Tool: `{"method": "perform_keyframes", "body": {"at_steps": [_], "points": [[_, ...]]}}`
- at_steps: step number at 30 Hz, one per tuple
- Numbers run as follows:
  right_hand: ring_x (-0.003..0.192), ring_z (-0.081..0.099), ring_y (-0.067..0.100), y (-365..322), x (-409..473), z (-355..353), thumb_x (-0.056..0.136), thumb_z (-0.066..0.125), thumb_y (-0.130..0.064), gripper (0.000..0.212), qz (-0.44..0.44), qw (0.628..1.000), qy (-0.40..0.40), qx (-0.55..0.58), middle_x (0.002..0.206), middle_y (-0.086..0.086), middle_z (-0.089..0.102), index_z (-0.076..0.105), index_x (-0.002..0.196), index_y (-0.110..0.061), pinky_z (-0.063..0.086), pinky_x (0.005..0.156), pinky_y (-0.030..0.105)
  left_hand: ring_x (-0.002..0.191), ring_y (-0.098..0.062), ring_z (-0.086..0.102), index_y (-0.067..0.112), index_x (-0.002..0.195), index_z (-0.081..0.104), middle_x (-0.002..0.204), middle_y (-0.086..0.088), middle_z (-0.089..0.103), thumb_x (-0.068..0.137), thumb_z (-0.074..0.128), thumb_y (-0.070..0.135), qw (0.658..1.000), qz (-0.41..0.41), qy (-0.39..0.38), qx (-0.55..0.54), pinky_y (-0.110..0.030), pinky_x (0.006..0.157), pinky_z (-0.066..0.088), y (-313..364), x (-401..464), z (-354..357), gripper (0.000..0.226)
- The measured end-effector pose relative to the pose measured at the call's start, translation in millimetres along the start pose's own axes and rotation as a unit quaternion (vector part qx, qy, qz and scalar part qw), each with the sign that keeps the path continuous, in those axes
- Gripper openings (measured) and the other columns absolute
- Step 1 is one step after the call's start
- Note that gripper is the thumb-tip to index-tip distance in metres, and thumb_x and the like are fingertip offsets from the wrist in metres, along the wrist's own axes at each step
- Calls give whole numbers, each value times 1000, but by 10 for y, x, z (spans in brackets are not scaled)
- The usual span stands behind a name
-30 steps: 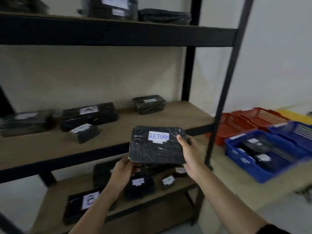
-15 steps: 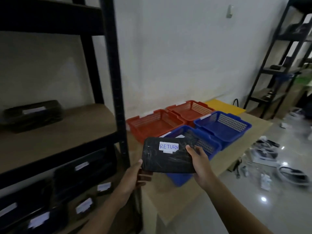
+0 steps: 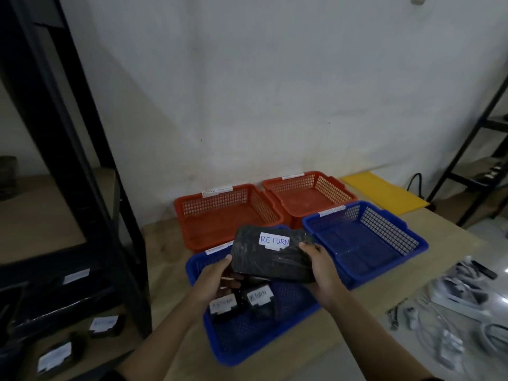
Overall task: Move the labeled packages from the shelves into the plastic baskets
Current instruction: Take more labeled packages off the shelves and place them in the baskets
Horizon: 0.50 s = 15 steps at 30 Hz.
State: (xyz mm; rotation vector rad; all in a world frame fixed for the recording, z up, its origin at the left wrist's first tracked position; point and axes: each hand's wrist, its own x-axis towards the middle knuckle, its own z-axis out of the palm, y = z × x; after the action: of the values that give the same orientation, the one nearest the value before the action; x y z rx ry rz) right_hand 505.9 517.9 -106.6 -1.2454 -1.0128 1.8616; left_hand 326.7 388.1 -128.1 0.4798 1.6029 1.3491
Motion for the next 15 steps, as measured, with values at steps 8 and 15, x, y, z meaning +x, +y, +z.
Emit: {"method": "perform_keyframes", "body": {"at_steps": [8, 15], "points": [[95, 66, 34, -437, 1265, 371, 87, 67, -20, 39, 16, 996, -64, -64, 113, 16, 66, 57, 124, -15, 57, 82, 51, 73, -21, 64, 16, 87, 63, 82, -7, 71, 97, 41, 34, 995, 45, 85, 35, -32, 69, 48, 416, 988, 54, 30], [91, 67, 32, -388, 2311, 1043, 86, 68, -15, 37, 35, 985, -118, -125, 107, 15, 67, 56, 121, -15, 58, 75, 47, 97, -21, 61, 25, 93, 60, 99, 0, 64, 98, 36, 41, 970, 67, 218, 84, -35, 80, 49, 579, 1698, -265, 29]]}}
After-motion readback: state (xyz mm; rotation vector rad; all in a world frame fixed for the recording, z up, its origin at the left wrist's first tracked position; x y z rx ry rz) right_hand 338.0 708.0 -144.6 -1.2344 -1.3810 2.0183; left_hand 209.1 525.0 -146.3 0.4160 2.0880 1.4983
